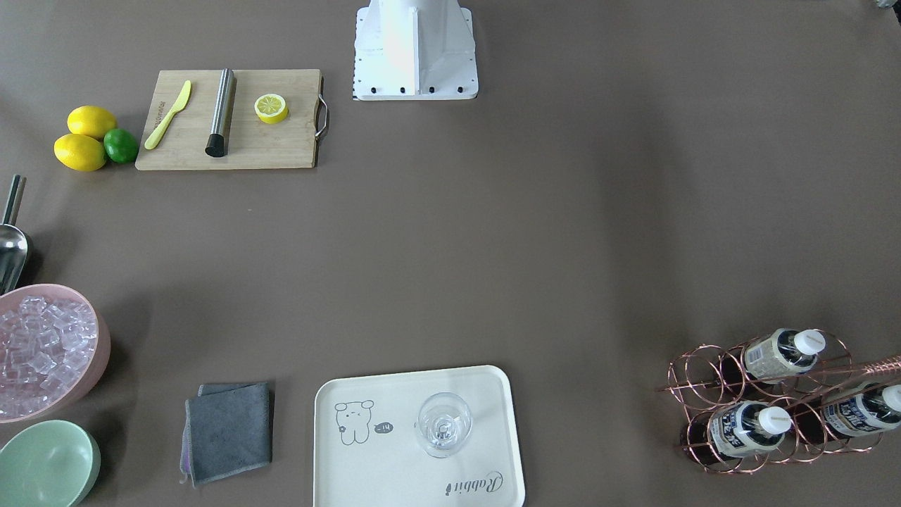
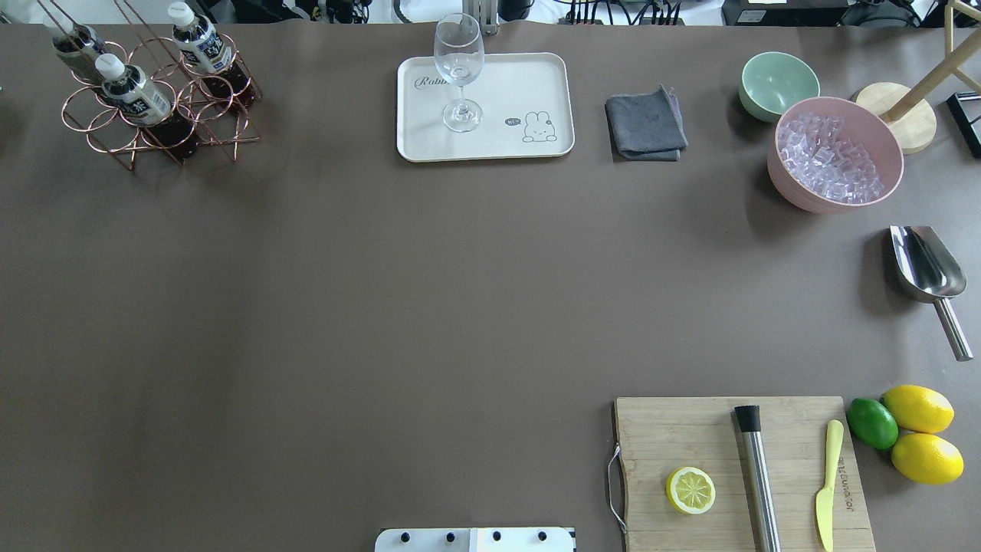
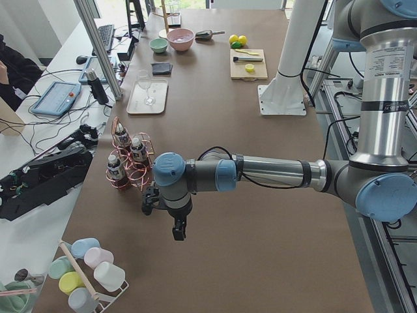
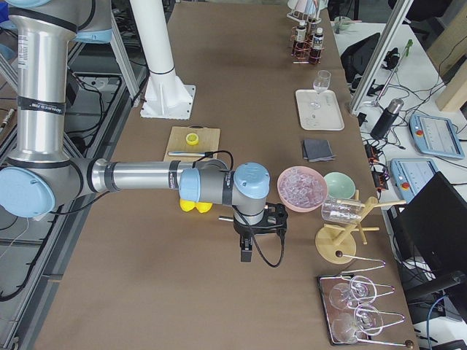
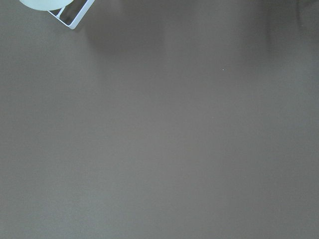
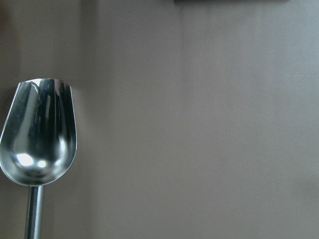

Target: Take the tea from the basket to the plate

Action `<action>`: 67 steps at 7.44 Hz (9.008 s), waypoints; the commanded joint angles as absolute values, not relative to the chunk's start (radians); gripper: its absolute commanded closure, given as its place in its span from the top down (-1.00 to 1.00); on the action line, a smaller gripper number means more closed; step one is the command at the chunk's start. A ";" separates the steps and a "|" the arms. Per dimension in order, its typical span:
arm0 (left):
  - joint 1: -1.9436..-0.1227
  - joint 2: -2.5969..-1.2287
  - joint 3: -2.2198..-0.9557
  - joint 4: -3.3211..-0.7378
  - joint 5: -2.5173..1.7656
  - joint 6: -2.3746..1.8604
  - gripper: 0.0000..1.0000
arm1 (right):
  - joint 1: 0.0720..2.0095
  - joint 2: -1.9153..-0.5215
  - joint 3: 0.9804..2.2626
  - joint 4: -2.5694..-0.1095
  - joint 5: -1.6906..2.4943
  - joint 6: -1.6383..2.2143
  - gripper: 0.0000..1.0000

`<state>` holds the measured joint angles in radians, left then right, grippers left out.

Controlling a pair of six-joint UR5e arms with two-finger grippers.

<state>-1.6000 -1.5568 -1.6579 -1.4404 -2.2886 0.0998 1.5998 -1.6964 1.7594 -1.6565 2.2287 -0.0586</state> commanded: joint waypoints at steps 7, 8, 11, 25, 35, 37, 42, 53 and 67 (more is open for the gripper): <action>-1.597 -1.559 -1.658 -1.436 -2.283 0.091 0.97 | 1.601 -1.707 1.790 -1.657 2.278 -0.058 1.00; -1.597 -1.559 -1.658 -1.436 -2.281 0.091 0.97 | 1.601 -1.707 1.789 -1.657 2.286 -0.058 1.00; -1.597 -1.557 -1.657 -1.436 -2.281 0.091 0.97 | 1.601 -1.707 1.787 -1.657 2.290 -0.058 1.00; -1.597 -1.549 -1.658 -1.434 -2.276 0.095 0.97 | 1.638 -1.733 1.835 -1.657 2.296 -0.058 1.00; -1.585 -1.767 -1.661 -1.436 -2.270 0.272 0.97 | 1.640 -1.733 1.829 -1.655 2.298 -0.058 1.00; -1.518 -1.937 -1.652 -1.440 -2.162 0.492 0.97 | 1.640 -1.733 1.829 -1.655 2.296 -0.058 1.00; -1.332 -2.138 -1.619 -1.421 -2.125 0.711 0.97 | 1.640 -1.733 1.827 -1.655 2.296 -0.058 1.00; -1.387 -2.319 -1.279 -1.404 -2.304 1.091 0.97 | 1.638 -1.735 1.825 -1.657 2.296 -0.058 1.00; -1.387 -2.341 -1.574 -1.049 -2.322 1.183 -1.00 | 1.638 -1.735 1.804 -1.657 2.298 -0.058 1.00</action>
<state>-1.3879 -2.3441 -1.4404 -1.1771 -2.3221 1.1824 1.6383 -1.7334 1.8075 -1.6561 2.2979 -0.0577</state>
